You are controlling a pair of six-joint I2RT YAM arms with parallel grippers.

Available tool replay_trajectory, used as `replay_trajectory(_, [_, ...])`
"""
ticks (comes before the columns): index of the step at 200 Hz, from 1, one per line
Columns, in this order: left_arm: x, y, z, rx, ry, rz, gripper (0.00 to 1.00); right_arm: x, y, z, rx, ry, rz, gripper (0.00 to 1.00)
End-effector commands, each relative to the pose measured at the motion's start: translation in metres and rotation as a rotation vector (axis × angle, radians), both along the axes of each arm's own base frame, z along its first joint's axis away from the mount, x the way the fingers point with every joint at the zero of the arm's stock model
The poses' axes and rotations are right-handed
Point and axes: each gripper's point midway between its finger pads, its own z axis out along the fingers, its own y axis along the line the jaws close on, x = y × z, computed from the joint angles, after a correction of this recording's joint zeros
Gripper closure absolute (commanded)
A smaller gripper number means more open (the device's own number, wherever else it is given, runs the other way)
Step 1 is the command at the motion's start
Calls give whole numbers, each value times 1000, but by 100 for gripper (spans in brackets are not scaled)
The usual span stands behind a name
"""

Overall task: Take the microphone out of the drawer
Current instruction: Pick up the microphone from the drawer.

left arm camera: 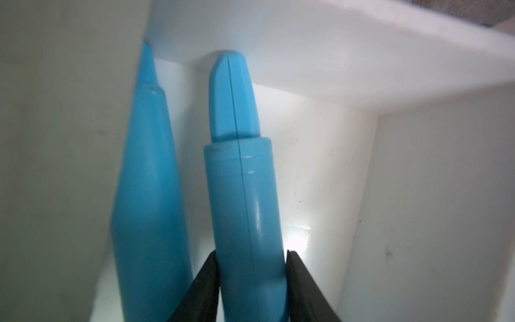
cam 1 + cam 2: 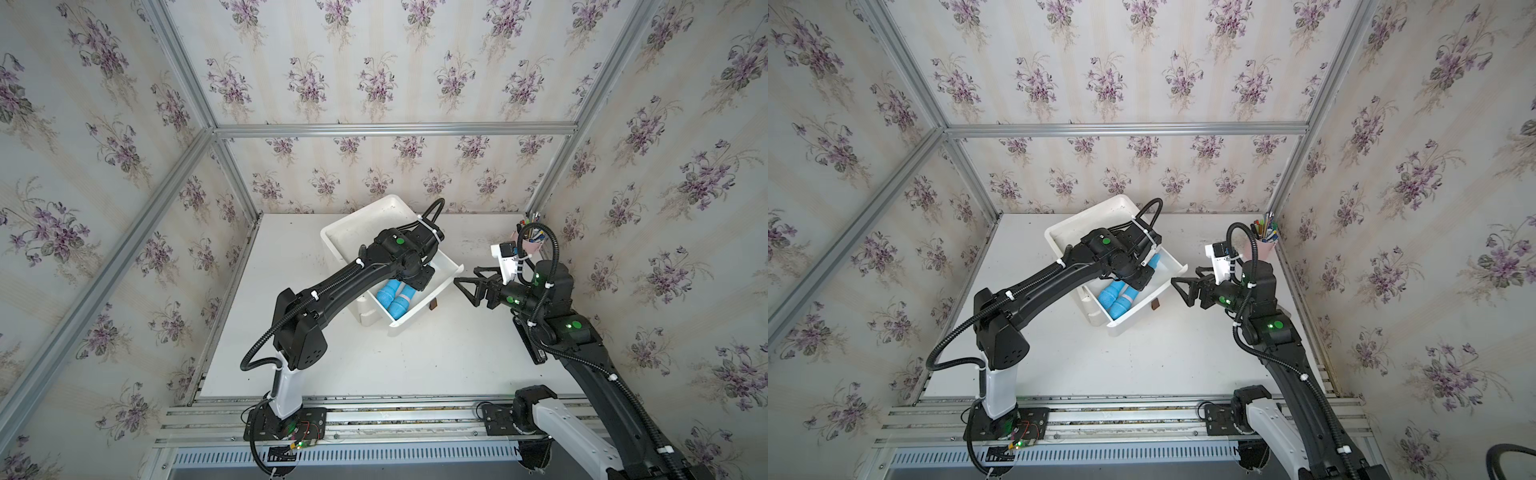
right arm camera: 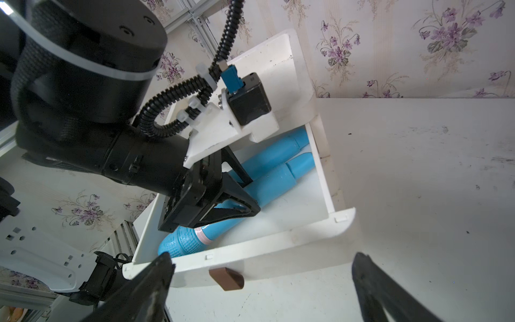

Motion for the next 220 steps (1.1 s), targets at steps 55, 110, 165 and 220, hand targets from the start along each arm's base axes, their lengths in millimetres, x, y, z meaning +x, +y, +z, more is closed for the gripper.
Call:
replay_trajectory(55, [2,-4,20,-37,-44,-29,81,-2,0,6,3,-43,7,2])
replay_trajectory(110, [2,-1,27,-43,-60,-28,94,-3,0,6,7,-48,8,2])
replay_trajectory(165, [1,-3,31,-52,-64,-39,100,-4,1,6,14,-53,12,2])
replay_trajectory(220, [4,-11,5,-33,-24,-54,96,-5,1,7,20,-56,11,2])
